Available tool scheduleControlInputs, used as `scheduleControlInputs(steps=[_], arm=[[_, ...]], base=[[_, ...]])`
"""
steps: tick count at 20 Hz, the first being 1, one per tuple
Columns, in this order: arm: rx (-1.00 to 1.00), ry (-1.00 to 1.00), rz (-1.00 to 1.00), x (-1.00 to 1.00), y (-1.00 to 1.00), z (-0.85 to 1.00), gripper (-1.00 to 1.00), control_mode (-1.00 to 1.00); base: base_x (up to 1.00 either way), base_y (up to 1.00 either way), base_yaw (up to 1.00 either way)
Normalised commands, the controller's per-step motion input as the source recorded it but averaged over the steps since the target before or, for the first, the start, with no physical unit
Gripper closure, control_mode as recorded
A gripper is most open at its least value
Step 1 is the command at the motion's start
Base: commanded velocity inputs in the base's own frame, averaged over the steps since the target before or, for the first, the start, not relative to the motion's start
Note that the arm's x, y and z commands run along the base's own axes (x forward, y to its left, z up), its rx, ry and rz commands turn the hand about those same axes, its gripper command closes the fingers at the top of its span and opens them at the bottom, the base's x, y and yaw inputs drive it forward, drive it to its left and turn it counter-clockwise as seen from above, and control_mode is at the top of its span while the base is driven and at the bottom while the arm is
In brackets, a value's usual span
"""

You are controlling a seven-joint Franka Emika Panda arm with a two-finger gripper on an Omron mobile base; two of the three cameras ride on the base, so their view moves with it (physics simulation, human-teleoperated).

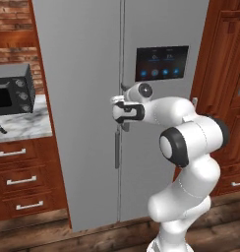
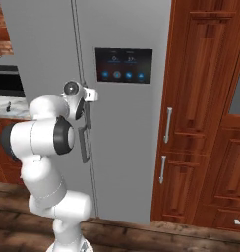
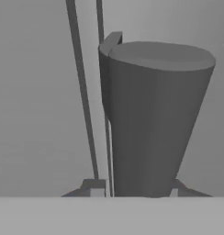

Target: Retrieve the sausage and cheese from the fridge and place them on the cutting board on the counter.

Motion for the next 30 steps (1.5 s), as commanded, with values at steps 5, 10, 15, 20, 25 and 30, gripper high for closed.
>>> scheduleControlInputs(steps=[5, 10, 15, 20, 25, 30], arm=[[0.00, 0.00, 0.00, 0.39, 0.03, -0.01, 1.00, -1.00], [0.03, 0.01, 0.09, -0.49, 0.09, 0.00, 1.00, -1.00], [0.00, 0.00, 0.12, -0.90, -0.06, 0.00, 1.00, -1.00], [0.00, 0.01, 0.11, -0.92, -0.37, 0.00, 1.00, -1.00], [0.00, 0.05, 0.07, -0.82, -0.50, 0.00, 1.00, -1.00], [-0.06, 0.29, 0.00, -0.50, -0.26, 0.00, -1.00, -1.00]], base=[[0.00, 0.00, 0.00], [0.00, 0.00, 0.00], [0.00, 0.00, 0.00], [0.00, 0.00, 0.00], [0.00, 0.00, 0.00], [0.00, 0.00, 0.00]])
